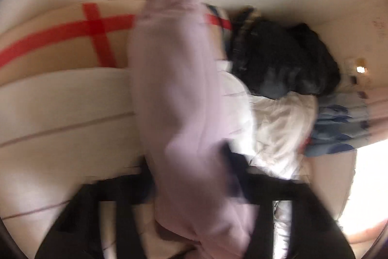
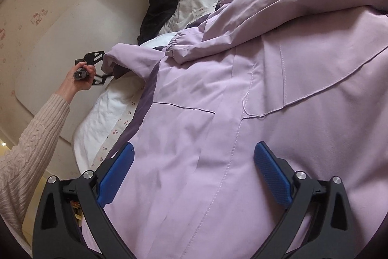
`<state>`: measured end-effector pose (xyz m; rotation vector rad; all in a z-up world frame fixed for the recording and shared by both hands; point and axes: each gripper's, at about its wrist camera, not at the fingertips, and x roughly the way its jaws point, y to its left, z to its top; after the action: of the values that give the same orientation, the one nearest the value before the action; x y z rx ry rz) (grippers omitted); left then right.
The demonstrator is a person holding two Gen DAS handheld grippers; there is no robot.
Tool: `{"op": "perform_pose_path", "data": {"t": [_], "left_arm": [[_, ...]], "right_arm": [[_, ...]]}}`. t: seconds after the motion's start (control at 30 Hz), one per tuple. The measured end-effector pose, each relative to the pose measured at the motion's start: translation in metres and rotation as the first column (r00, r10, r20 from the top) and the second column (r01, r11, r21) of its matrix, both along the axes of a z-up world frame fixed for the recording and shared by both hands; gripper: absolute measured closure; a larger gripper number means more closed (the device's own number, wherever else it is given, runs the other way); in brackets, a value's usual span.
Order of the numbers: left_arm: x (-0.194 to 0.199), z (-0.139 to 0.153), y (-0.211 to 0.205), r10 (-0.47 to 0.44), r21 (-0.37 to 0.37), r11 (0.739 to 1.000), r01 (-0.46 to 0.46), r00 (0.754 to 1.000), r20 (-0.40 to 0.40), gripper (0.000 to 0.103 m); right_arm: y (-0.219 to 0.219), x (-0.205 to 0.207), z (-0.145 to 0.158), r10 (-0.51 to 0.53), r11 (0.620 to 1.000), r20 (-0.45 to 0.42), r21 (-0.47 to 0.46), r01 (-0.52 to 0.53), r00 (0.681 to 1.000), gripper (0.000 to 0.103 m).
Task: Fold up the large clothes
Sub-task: 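Grasp the other sleeve cuff with the left tool and lift it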
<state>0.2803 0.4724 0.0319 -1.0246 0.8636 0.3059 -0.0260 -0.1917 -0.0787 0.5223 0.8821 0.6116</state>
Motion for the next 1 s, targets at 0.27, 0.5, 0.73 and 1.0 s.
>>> {"op": "perform_pose_path", "data": {"t": [0.27, 0.5, 0.73, 1.0], "left_arm": [[-0.047, 0.111, -0.059, -0.125, 0.051, 0.992, 0.115, 0.847, 0.517, 0.085], [-0.058, 0.205, -0.203, -0.488, 0.289, 0.870, 0.399, 0.616, 0.618, 0.085], [-0.064, 0.170, -0.417, -0.806, 0.453, 0.569, 0.686, 0.355, 0.475, 0.085], [-0.073, -0.016, -0.607, -0.957, 0.365, 0.278, 0.888, 0.223, 0.186, 0.085]], "right_arm": [[0.001, -0.002, 0.005, -0.015, 1.000, -0.036, -0.006, 0.015, 0.999, 0.007], [-0.020, 0.000, 0.008, -0.045, 0.989, -0.134, 0.132, 0.063, 0.990, 0.007], [-0.095, -0.010, 0.052, -0.245, 0.934, -0.065, 0.254, 0.253, 0.967, 0.007], [-0.210, -0.028, 0.062, -0.502, 0.736, -0.131, 0.453, 0.502, 0.855, 0.007]]}}
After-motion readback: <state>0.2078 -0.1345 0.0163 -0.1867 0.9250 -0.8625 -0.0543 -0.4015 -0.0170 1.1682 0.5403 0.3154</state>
